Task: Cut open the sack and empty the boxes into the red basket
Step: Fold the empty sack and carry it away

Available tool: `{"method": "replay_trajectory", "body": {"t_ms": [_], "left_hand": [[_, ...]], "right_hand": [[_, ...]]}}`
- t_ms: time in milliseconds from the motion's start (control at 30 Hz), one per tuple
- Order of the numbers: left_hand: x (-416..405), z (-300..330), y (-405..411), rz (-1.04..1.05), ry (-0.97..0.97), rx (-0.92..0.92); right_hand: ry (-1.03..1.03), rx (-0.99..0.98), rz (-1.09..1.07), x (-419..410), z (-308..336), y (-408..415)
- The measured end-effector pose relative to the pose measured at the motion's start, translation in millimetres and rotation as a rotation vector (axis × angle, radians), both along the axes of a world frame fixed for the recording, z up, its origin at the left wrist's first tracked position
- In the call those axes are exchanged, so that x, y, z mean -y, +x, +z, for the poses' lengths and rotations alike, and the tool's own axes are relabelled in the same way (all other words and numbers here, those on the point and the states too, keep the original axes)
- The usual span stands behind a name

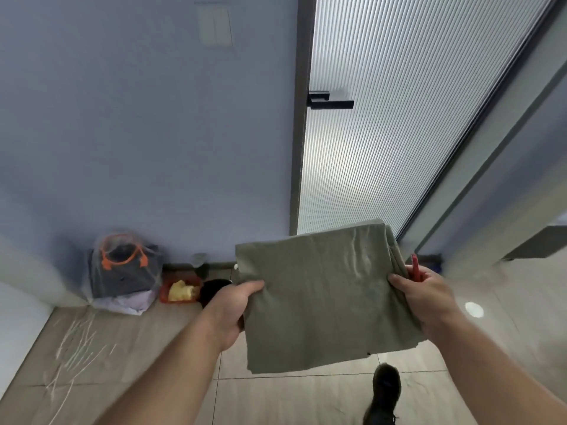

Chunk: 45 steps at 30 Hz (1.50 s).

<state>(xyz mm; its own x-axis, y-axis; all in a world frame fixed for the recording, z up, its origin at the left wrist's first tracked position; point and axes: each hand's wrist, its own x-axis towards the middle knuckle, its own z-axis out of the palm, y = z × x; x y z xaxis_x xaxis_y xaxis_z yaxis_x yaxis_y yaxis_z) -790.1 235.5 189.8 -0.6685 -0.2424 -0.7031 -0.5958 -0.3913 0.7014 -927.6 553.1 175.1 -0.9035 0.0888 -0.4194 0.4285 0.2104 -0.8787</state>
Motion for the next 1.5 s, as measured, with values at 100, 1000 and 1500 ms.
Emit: {"method": "replay_trajectory", "body": {"t_ms": [100,1000,1500], "left_hand": [[-21.3,8.7,-35.2,-0.044,-0.007,-0.029],[-181.0,-141.7,-434.0,0.041,-0.035,0.130],[-197.7,-312.6,-574.4,-0.003,-0.052,0.198]], "right_hand": [[0.003,0.021,0.024,-28.7,-6.7,-37.1],[0.289,0.326,-0.085,-192.5,-112.2,-377.1],[0.063,0.559,-0.210,-176.4,-316.6,-557.4]]}}
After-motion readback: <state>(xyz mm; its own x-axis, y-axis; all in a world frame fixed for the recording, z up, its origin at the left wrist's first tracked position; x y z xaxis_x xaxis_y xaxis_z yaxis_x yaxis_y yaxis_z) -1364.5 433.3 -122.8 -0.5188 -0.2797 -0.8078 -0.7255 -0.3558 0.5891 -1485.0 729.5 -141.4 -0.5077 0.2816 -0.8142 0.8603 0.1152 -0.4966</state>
